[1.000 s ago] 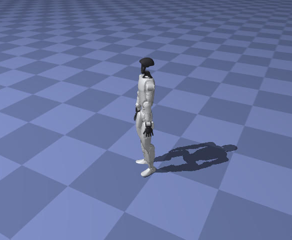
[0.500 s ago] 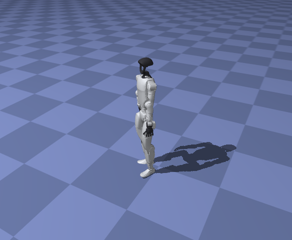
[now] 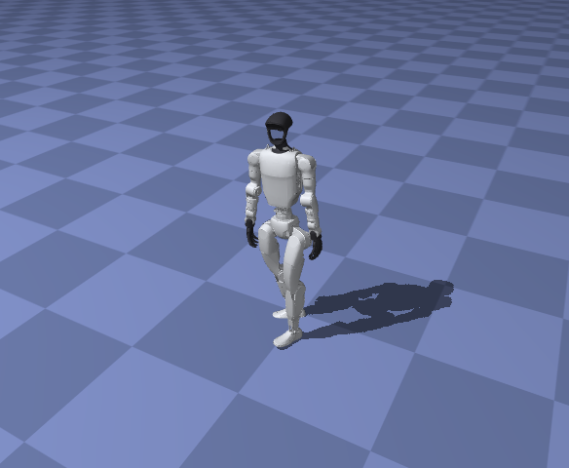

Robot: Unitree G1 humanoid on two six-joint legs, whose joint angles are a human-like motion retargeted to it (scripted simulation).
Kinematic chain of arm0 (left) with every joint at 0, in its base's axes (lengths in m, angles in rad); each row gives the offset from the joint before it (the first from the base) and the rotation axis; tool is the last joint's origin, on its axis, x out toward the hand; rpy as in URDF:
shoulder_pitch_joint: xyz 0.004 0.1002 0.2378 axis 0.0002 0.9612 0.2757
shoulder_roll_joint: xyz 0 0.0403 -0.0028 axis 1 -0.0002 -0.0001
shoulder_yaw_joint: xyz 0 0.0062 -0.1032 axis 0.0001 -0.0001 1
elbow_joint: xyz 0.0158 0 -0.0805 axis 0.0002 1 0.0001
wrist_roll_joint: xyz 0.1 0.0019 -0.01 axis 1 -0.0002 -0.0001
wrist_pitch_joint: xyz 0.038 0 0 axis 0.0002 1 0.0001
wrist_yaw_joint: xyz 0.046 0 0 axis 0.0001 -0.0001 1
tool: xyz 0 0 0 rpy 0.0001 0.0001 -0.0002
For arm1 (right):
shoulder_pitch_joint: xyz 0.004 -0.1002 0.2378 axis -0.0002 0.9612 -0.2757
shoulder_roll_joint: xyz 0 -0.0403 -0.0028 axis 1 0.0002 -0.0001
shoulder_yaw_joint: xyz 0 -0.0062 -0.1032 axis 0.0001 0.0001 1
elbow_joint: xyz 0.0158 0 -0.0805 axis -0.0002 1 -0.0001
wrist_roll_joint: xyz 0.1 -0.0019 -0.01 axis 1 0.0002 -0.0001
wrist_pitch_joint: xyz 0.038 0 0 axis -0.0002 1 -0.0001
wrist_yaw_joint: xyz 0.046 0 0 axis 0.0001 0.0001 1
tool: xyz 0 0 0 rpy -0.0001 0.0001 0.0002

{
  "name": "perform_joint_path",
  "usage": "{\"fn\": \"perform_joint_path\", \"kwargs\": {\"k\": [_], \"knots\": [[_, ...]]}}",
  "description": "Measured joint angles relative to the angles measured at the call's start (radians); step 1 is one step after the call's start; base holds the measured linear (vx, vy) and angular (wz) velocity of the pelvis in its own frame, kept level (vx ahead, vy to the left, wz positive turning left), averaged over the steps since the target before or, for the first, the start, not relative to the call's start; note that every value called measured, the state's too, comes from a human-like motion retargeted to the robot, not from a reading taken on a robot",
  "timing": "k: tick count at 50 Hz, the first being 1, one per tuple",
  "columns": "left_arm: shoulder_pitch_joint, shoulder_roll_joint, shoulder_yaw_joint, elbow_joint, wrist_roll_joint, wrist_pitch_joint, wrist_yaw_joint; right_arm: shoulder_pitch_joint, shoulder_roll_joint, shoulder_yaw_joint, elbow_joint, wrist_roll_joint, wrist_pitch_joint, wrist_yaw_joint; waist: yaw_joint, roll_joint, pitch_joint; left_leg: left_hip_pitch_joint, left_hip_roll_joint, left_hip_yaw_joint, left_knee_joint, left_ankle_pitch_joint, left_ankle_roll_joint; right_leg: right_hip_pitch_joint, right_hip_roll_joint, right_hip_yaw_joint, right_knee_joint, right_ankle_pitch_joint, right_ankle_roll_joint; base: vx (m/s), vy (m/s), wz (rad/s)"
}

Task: In place motions

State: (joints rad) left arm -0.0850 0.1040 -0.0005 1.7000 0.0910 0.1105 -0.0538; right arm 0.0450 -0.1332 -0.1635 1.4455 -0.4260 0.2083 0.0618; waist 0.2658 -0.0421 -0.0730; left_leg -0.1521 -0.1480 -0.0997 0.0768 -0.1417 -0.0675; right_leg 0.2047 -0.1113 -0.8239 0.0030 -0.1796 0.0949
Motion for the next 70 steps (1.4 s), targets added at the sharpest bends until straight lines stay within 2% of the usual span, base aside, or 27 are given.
{"fn": "perform_joint_path", "kwargs": {"k": [10, 18, 31, 37, 42, 47, 50, 55, 63, 70], "knots": [[0.000, 0.005, -0.008, 0.000, 0.004, 0.011, -0.002, -0.020, 0.031, 0.040, -0.019, -0.026, -0.023, 0.004, 0.020, -0.004, 0.013, -0.003, -0.008, -0.023, -0.003, 0.003, -0.001, 0.006, -0.003, -0.030, 0.003, 0.005, 0.007, -0.01, 0.03, 0.20], [-0.010, 0.008, -0.017, 0.000, -0.003, 0.004, -0.005, 0.001, 0.041, 0.058, -0.008, -0.059, -0.025, 0.006, -0.022, -0.001, 0.009, 0.007, 0.013, 0.032, -0.004, -0.018, 0.010, -0.019, -0.007, 0.029, -0.004, 0.031, -0.008, 0.05, -0.07, -0.46], [-0.001, -0.004, -0.032, 0.000, -0.014, -0.017, -0.009, 0.017, 0.002, 0.009, 0.019, -0.006, -0.023, 0.005, -0.156, 0.017, 0.018, 0.082, 0.082, 0.295, -0.020, -0.089, 0.036, -0.107, -0.012, 0.249, -0.007, 0.119, -0.049, 0.06, -0.21, -1.08], [-0.006, -0.006, -0.043, -0.006, -0.009, -0.018, -0.020, -0.001, -0.014, 0.007, 0.040, 0.012, -0.017, 0.003, -0.235, 0.023, 0.009, 0.102, 0.122, 0.440, -0.037, -0.120, 0.038, -0.198, -0.017, 0.380, 0.015, 0.174, -0.046, -0.03, -0.24, -1.27], [-0.025, 0.007, -0.040, -0.051, -0.007, -0.017, -0.034, -0.024, -0.009, 0.036, 0.039, 0.034, -0.019, 0.005, -0.264, 0.025, 0.044, 0.138, 0.158, 0.588, -0.058, -0.142, 0.036, -0.253, -0.007, 0.460, 0.041, 0.204, -0.060, -0.17, -0.24, -1.51], [-0.044, 0.024, -0.062, -0.082, -0.004, -0.010, -0.050, -0.023, 0.003, 0.061, 0.060, 0.028, -0.015, 0.000, -0.307, 0.041, 0.059, 0.165, 0.184, 0.663, -0.069, -0.158, 0.033, -0.230, -0.021, 0.316, 0.028, 0.197, -0.076, -0.24, -0.17, -0.79], [-0.059, 0.032, -0.055, -0.091, 0.018, -0.002, -0.046, -0.005, 0.013, 0.062, 0.081, 0.018, -0.014, -0.005, -0.311, 0.033, 0.051, 0.183, 0.180, 0.700, -0.069, -0.173, 0.026, -0.215, -0.036, 0.260, 0.004, 0.253, -0.060, -0.13, -0.10, -0.53], [-0.040, 0.029, -0.046, -0.098, 0.010, -0.009, -0.037, 0.028, 0.024, 0.037, 0.130, 0.042, -0.005, -0.017, -0.287, 0.014, 0.013, 0.203, 0.165, 0.721, -0.073, -0.184, 0.019, -0.216, -0.034, 0.287, -0.007, 0.263, -0.053, -0.08, -0.09, -0.32], [-0.030, -0.009, -0.020, -0.050, -0.027, -0.005, -0.075, 0.008, 0.006, 0.018, 0.101, 0.040, -0.003, -0.014, -0.356, 0.049, -0.001, 0.210, 0.182, 0.701, -0.066, -0.186, 0.007, -0.193, -0.017, 0.274, -0.007, 0.238, -0.059, -0.06, -0.03, 0.19], [-0.009, -0.018, -0.025, -0.019, 0.001, -0.001, -0.121, -0.028, 0.005, 0.012, 0.051, 0.009, 0.001, 0.022, -0.356, 0.057, -0.030, 0.194, 0.191, 0.686, -0.059, -0.181, -0.002, -0.191, -0.009, 0.262, -0.016, 0.224, -0.066, 0.00, -0.01, 0.11]]}}
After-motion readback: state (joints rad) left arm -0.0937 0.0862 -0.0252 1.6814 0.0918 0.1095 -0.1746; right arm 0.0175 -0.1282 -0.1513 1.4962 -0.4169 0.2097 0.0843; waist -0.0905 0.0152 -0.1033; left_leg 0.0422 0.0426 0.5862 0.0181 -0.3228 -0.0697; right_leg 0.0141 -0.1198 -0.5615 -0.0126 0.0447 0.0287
